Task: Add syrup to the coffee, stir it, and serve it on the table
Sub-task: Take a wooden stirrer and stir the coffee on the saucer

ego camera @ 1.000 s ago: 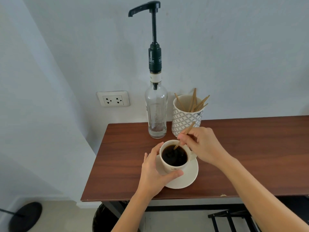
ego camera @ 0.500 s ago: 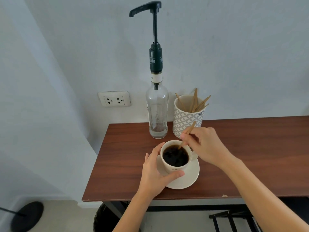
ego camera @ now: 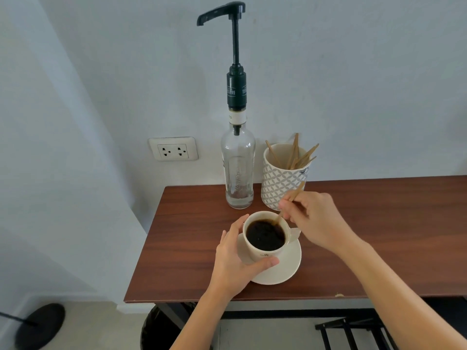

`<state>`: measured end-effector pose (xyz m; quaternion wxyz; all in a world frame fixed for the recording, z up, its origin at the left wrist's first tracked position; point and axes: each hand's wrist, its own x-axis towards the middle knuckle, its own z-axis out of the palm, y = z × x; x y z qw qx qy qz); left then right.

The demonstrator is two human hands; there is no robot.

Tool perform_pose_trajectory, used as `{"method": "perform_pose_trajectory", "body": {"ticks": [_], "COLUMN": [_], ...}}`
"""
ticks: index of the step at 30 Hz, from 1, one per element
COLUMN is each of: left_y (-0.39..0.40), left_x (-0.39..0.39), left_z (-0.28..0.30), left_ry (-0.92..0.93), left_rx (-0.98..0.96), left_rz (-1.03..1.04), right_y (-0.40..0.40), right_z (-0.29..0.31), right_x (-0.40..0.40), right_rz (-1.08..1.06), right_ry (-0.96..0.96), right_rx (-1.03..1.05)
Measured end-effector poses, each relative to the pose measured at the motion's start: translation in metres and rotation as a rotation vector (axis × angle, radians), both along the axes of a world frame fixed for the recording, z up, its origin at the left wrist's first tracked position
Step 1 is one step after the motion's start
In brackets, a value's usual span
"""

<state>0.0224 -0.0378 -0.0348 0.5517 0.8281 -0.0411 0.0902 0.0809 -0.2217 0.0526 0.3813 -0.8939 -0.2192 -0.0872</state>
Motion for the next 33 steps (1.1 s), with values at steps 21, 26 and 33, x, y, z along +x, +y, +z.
{"method": "perform_pose_trajectory", "body": {"ticks": [21,26,33], "left_y": [0.002,0.002,0.002], "left_x": [0.001,0.001,0.001], "left_z": [-0.006,-0.006,-0.007], "left_ry": [-0.007,-0.009,0.002], "left_rx": [-0.066,-0.05,-0.07], "left_rz": [-0.027,-0.023,-0.023], "right_y": [0.01,0.013,0.001], "right_z": [-0.005,-0.009,-0.001], "right_x": [-0.016,-0.001,-0.015], "right_rz": [0.104,0.018,0.071], "right_ry": [0.188,0.0,0.147], "right_rx": [0.063,0.049,0.017]}}
